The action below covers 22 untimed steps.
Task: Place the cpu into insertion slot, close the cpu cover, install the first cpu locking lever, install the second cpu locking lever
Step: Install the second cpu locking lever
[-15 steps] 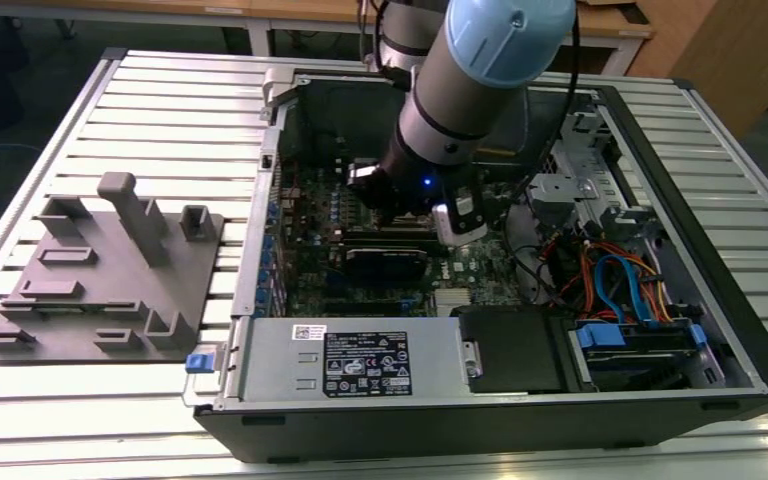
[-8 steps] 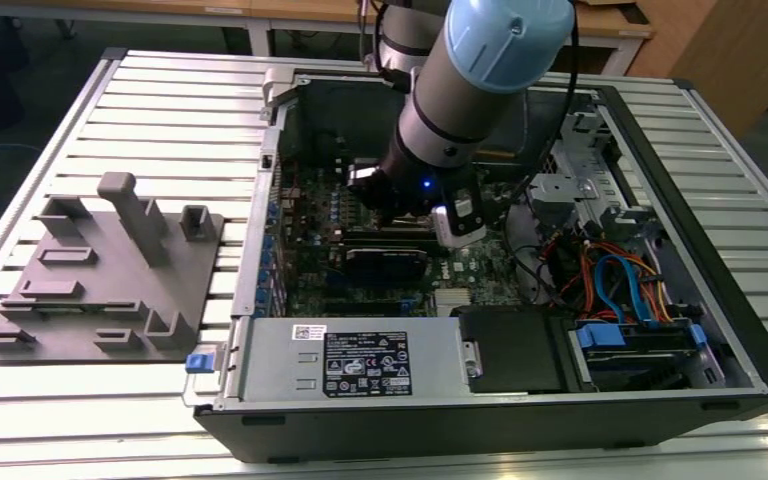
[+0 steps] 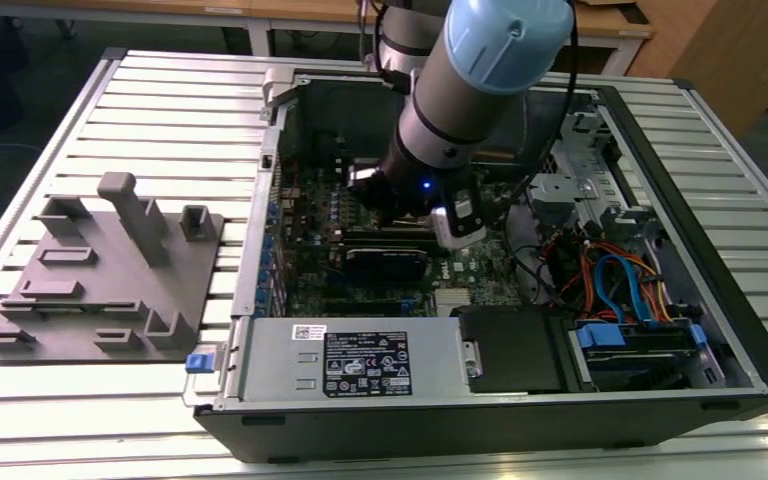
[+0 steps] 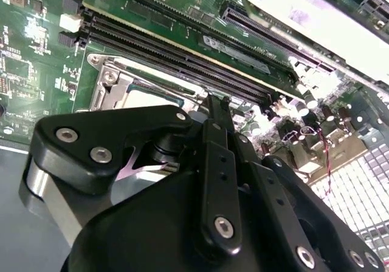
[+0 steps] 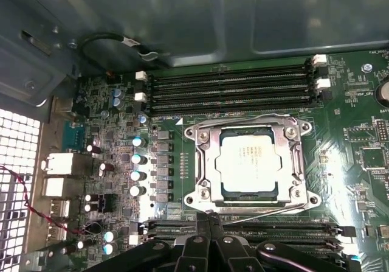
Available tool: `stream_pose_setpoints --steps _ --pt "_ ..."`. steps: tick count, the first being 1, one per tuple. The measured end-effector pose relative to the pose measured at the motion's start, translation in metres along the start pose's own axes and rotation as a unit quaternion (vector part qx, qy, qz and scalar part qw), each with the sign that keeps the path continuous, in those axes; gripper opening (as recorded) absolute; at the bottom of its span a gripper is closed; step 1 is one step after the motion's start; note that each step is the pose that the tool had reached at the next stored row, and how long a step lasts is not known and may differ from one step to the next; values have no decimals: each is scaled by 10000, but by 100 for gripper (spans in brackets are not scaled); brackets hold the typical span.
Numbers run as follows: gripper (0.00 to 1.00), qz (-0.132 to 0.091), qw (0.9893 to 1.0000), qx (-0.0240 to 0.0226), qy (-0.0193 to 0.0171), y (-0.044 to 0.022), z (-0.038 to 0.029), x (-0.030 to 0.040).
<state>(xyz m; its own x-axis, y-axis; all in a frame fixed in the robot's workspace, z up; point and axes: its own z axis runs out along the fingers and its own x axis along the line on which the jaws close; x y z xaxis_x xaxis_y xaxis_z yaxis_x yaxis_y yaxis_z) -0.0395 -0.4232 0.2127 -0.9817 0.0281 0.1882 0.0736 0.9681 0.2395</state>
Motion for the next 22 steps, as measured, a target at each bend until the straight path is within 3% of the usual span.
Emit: stream_pose_setpoints --steps 1,4,8,22 --pt "10 -5 10000 -13 -8 -2 4 3" --pt "10 -26 9999 -110 -10 -13 13 16" --pt "10 -34 9999 -158 -7 -25 19 25" --pt "10 -34 9999 -158 -7 -70 8 23"
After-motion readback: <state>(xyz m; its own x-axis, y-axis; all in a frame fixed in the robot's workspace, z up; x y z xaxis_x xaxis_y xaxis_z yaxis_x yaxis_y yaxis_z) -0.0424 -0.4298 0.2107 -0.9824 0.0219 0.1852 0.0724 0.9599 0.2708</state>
